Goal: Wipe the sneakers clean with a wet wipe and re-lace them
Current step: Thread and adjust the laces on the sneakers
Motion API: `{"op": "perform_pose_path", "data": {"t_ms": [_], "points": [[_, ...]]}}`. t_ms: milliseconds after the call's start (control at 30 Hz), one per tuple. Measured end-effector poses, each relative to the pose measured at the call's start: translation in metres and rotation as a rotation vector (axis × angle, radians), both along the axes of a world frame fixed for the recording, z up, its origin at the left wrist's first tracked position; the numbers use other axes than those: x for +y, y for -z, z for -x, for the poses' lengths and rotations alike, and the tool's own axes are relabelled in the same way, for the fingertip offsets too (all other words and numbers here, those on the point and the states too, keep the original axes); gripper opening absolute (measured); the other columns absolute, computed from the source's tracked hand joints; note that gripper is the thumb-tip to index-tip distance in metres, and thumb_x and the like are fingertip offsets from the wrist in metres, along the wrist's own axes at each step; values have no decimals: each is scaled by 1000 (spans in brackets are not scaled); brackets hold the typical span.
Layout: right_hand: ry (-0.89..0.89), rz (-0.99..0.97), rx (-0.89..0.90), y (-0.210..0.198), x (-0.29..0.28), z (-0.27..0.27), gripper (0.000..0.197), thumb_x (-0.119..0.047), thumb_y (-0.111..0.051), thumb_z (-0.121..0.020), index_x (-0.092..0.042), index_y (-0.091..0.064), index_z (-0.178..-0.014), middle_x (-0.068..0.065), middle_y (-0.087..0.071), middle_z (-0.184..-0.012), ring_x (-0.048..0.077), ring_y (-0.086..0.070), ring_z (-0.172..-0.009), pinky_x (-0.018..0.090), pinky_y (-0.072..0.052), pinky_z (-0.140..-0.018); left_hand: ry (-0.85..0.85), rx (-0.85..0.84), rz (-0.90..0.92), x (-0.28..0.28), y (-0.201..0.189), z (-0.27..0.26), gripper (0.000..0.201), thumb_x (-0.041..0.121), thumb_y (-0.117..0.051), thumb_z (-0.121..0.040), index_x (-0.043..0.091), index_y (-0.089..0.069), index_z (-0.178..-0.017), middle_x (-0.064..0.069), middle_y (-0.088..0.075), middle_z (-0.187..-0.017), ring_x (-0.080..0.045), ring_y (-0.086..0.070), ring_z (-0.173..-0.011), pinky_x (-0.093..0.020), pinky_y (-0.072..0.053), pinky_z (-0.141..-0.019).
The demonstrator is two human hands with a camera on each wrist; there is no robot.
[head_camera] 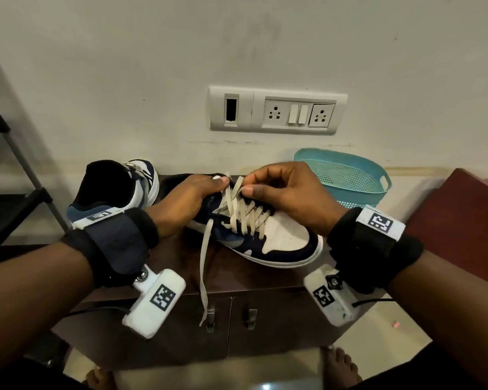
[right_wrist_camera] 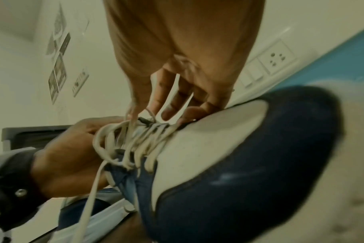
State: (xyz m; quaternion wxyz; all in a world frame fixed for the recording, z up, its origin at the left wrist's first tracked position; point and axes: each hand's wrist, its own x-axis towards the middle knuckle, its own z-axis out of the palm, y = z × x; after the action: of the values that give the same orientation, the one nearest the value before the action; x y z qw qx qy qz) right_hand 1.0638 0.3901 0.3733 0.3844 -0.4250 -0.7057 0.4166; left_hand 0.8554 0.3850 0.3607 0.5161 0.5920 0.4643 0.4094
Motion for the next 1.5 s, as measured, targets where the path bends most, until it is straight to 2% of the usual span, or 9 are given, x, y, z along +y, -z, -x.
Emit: {"op": "perform_pose_path", "data": {"t_ms": [133,333,500,633,733,833,1133,1367,1500], "points": [[22,7,-94,6,5,-9,22,-2,-82,-80,-2,-78,-102,10,-79,-90,14,-74,-79,27,-62,-79,9,31,-24,3,3,-4,34,18,-50,-104,-10,-69,-106,-22,-74,-101,-24,-70,-88,-29,-56,-80],[147,-6,27,12,3,5,6,-5,-75,-89,-3,-78,-94,11,-78,-88,21,-75,-81,32,-63,-80,17,81,-37,6,0,-7,39,27,-53,-103,-7,-71,-104,-24,-74,-102,-33,-71,-94,-40,-55,-90],[115,218,381,9,-5,9,12,-2,-62,-97,4,-72,-101,16,-73,-94,13,-70,-77,23,-60,-76,37,111,-29,8,0,-8,42,32,-50,-104,-4,-72,-106,-20,-75,-105,-38,-70,-105,-49,-50,-103],[101,188,335,8,-3,5,11,-4,-65,-95,1,-72,-102,11,-75,-91,11,-71,-78,19,-56,-69,48,134,-27,6,-2,-7,58,49,-58,-95,-8,-69,-105,-34,-68,-105,-39,-66,-93,-59,-47,-98],[72,160,207,10,-2,0,19,-3,-75,-87,1,-74,-106,16,-77,-99,27,-75,-92,31,-61,-84,28,141,-39,6,-2,-7,55,44,-59,-97,-11,-66,-99,-35,-66,-99,-33,-58,-84,-50,-46,-84],[122,134,139,14,-3,1,18,-1,-79,-83,3,-75,-101,16,-78,-94,20,-75,-82,27,-60,-79,25,150,-54,7,-1,-9,45,32,-51,-104,-10,-69,-105,-32,-70,-106,-38,-69,-92,-51,-51,-92],[170,326,468,9,-7,13,5,-3,-71,-90,2,-72,-88,16,-75,-85,20,-72,-73,26,-60,-68,41,150,-38,5,0,-11,41,34,-48,-106,3,-75,-108,-14,-77,-106,-33,-71,-106,-49,-48,-106],[169,19,60,-1,-4,9,30,6,-69,-89,-5,-70,-117,18,-73,-104,22,-71,-88,28,-60,-83,-9,51,32,9,-1,-9,42,32,-50,-105,-3,-73,-100,-22,-75,-100,-24,-72,-84,-34,-56,-83],[267,-188,-28,-8,-20,1,15,-17,-80,-84,-15,-70,-95,1,-72,-89,10,-68,-77,23,-57,-72,-22,-3,65,9,-3,-8,43,34,-46,-107,1,-73,-95,-9,-76,-83,-17,-73,-75,-23,-56,-69]]}}
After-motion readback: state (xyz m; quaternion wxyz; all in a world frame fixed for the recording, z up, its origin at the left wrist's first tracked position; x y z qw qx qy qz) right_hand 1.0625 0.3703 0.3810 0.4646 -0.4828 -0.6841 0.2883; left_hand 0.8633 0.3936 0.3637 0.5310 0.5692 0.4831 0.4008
